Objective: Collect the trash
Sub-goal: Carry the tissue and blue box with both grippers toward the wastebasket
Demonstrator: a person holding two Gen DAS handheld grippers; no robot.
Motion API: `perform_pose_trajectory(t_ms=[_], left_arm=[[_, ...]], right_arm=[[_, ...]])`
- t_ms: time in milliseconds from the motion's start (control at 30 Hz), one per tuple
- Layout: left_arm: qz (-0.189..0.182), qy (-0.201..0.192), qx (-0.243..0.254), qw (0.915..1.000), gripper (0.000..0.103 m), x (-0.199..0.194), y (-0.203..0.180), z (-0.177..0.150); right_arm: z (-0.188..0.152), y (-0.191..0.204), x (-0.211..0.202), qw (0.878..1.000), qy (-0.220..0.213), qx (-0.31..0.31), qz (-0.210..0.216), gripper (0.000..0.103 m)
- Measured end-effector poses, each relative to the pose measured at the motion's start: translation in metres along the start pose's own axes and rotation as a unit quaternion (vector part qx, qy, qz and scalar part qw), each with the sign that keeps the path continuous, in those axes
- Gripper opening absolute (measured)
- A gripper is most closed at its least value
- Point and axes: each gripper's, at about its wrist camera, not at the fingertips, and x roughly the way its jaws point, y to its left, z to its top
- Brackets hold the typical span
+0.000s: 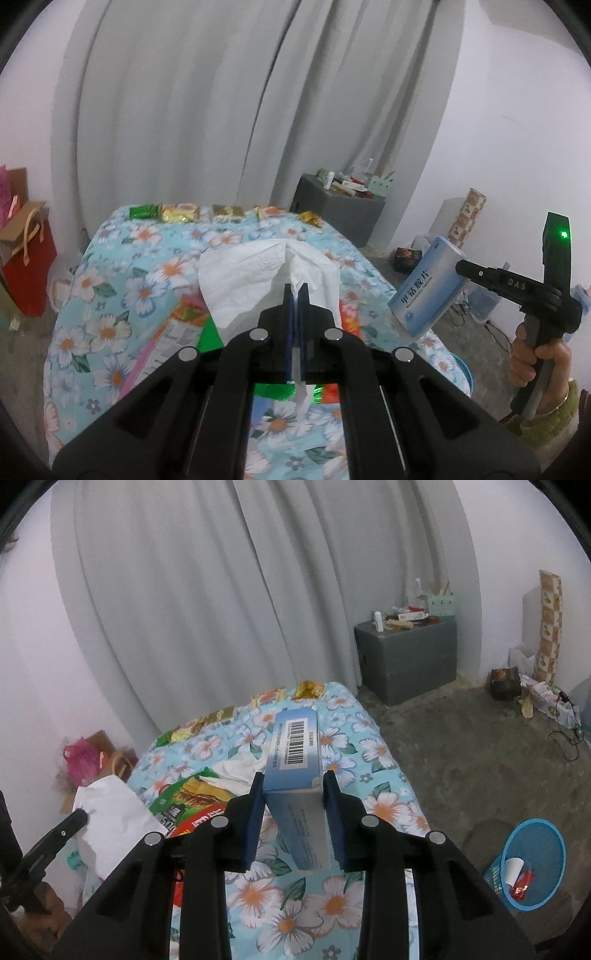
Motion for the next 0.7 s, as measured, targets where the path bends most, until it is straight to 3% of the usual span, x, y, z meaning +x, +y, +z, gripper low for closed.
perform_pose_trajectory(t_ms=[400, 700], left_arm=[[-0.038, 0.008, 0.060, 0.9974, 0.001, 0.012, -0.063, 0.007], [-0.111, 0.053, 0.112, 0.9861, 0.001, 0.058, -0.137, 0.009]], right_arm=[[-0.005, -0.023, -0.061, 0.999, -0.051, 0.012, -0.012, 0.031], [-0.018, -0.079, -0.111, 0.993, -0.086, 0.052, -0.067, 0.031]])
